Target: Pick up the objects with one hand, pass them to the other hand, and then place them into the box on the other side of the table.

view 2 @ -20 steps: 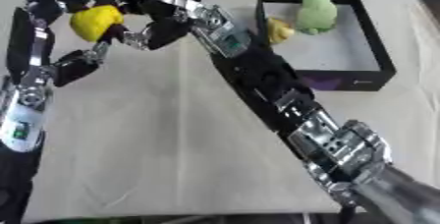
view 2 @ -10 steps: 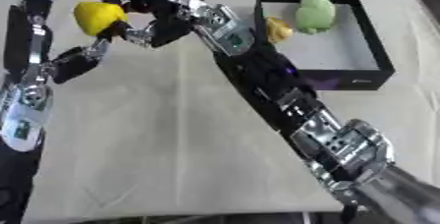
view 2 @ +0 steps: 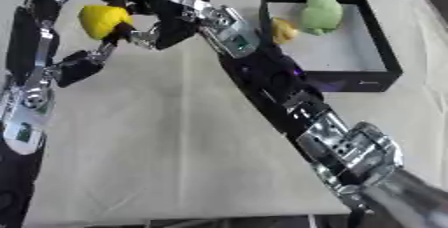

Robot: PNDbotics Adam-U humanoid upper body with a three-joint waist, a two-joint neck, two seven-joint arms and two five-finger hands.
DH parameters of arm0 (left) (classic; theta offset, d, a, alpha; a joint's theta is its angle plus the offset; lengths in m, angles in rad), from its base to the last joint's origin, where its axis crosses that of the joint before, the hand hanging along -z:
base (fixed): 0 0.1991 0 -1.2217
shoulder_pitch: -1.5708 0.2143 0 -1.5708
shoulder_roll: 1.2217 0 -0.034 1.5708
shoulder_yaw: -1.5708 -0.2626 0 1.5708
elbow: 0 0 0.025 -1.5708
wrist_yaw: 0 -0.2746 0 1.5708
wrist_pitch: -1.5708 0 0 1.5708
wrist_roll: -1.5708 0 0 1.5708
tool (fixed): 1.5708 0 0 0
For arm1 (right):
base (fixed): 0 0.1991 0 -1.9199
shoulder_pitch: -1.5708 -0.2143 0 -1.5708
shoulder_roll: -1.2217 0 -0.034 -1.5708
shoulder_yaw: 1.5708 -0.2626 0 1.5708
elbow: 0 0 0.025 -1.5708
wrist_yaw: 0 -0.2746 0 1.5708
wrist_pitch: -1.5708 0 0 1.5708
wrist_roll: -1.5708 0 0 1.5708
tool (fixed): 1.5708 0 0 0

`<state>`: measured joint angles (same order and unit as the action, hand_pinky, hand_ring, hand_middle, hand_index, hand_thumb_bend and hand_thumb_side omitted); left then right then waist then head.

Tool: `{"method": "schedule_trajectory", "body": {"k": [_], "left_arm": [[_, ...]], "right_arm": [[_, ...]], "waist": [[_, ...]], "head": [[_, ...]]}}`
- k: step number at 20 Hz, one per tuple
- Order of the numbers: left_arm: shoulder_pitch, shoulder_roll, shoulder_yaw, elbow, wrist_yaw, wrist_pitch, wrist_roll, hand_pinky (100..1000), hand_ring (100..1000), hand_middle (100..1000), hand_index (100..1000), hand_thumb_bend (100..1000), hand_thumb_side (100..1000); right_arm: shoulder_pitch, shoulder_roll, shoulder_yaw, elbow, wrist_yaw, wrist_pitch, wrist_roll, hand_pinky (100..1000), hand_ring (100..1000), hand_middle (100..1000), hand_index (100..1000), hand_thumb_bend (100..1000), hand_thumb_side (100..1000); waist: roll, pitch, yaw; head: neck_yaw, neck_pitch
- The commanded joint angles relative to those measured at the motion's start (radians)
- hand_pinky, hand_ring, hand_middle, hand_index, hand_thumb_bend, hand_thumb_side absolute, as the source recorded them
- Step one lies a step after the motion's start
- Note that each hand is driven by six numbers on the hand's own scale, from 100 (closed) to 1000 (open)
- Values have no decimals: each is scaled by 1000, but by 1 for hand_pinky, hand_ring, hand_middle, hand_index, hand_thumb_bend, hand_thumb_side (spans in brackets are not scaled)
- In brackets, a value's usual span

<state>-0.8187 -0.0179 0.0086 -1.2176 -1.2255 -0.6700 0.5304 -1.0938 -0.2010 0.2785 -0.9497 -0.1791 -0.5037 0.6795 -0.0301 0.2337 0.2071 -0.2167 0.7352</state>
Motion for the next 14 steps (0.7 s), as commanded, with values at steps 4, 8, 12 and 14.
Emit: {"method": "schedule_trajectory", "body": {"k": [4, 8, 12, 14], "left_arm": [[-22, 12, 2, -2, -62, -42, 49, 763, 753, 737, 866, 1000, 209], [-23, 12, 1, 3, -81, -47, 68, 765, 756, 739, 867, 1000, 274], [-21, 12, 1, 9, -91, -47, 83, 767, 758, 741, 873, 1000, 377], [-20, 13, 1, 11, -90, -47, 91, 767, 758, 741, 877, 1000, 414]], "right_arm": [[-23, -9, -1, -31, -16, -132, 127, 862, 1000, 217, 506, 100, 200], [-24, -12, -2, -33, -19, -128, 124, 863, 1000, 216, 506, 100, 200], [-24, -13, -2, -34, -21, -124, 124, 864, 1000, 216, 507, 100, 200], [-24, -15, -5, -35, -22, -122, 122, 865, 1000, 215, 506, 100, 200]], "waist": [[4, -16, -1], [4, -16, -1], [5, -15, -1], [5, -15, 0]], "head": [[2, -18], [1, -19], [1, -19], [1, -17]]}}
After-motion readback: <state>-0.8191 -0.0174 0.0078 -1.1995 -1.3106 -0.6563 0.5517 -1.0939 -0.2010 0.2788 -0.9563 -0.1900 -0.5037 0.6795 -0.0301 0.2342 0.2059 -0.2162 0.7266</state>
